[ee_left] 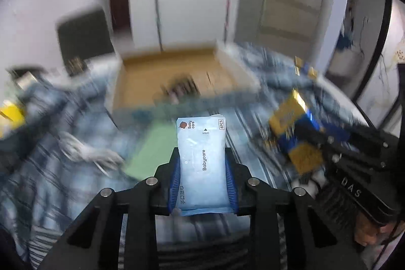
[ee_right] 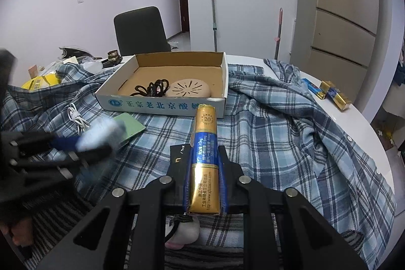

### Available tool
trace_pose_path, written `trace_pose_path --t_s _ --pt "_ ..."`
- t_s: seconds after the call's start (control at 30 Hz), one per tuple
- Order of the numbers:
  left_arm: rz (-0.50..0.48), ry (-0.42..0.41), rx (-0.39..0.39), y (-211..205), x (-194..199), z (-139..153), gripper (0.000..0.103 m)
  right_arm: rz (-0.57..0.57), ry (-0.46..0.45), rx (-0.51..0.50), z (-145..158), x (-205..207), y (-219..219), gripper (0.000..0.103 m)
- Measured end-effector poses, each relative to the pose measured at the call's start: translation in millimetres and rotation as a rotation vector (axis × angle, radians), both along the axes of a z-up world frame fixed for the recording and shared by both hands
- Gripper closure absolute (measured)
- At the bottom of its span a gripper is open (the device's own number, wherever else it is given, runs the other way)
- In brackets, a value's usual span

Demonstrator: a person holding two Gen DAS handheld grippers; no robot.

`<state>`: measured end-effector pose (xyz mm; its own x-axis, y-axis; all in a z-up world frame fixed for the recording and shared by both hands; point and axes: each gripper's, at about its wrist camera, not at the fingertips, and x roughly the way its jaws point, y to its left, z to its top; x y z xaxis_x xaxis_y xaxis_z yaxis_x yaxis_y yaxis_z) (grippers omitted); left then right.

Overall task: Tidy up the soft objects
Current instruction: 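Hold the battery in the right gripper while the left gripper grasps the Babycare wipes pack, then carry the battery and wipes pack over the cardboard box with both grippers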

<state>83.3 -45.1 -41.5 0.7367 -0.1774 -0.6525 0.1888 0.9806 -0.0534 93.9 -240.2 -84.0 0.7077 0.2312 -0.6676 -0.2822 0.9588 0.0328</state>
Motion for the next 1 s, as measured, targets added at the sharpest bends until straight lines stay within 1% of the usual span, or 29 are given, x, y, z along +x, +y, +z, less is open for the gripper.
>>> trace_pose_path --t_s 0.03,0.1,0.23,0.33,0.37,0.5,0.57,0.6,0.7,0.73,0.8,0.9,1.0 --pt "-0.005 -0.027 -0.020 2.6 -4.0 3.6 0.070 0.005 -0.007 0.002 0.8 -1.1 0.2 0.085" --pt "-0.012 -0.077 -0.029 3.4 -12.3 8.4 0.070 0.016 -0.020 0.008 2.3 -3.9 0.7 0.086" --pt "-0.037 -0.169 0.002 -5.0 -29.0 17.2 0.070 0.021 -0.051 0.010 6.0 -9.6 1.9 0.086" --pt "-0.041 -0.221 0.012 -5.6 -36.8 22.3 0.070 0.030 -0.070 0.012 8.4 -12.5 3.3 0.085" --pt "-0.033 -0.250 0.009 -4.9 -40.9 25.9 0.070 0.034 -0.075 0.017 9.3 -13.4 3.2 0.085" --pt "-0.008 -0.418 -0.019 4.6 -60.4 52.0 0.070 0.022 -0.122 0.019 17.5 -20.9 0.9 0.085" --pt "-0.019 -0.493 -0.016 8.4 -63.9 66.3 0.070 0.023 -0.147 0.013 25.2 -25.5 1.2 0.086" --pt "-0.024 -0.515 -0.017 10.2 -63.7 71.6 0.070 0.025 -0.160 0.005 30.9 -26.9 2.1 0.086" --pt "-0.019 -0.592 -0.016 15.0 -55.5 89.4 0.070 0.026 -0.193 0.012 53.4 -25.1 3.8 0.086" --pt "0.002 -0.634 -0.025 18.7 -51.9 94.1 0.070 0.025 -0.214 0.019 63.6 -23.2 4.7 0.086" --pt "0.037 -0.693 -0.040 26.2 -41.9 100.2 0.070 0.016 -0.263 0.021 83.1 -19.0 8.0 0.086" --pt "0.080 -0.734 -0.043 34.4 -16.8 105.5 0.070 -0.011 -0.330 0.037 110.4 -3.9 12.8 0.085" --pt "0.103 -0.736 -0.057 41.9 11.8 103.7 0.070 -0.022 -0.365 0.044 126.5 20.0 20.5 0.086"
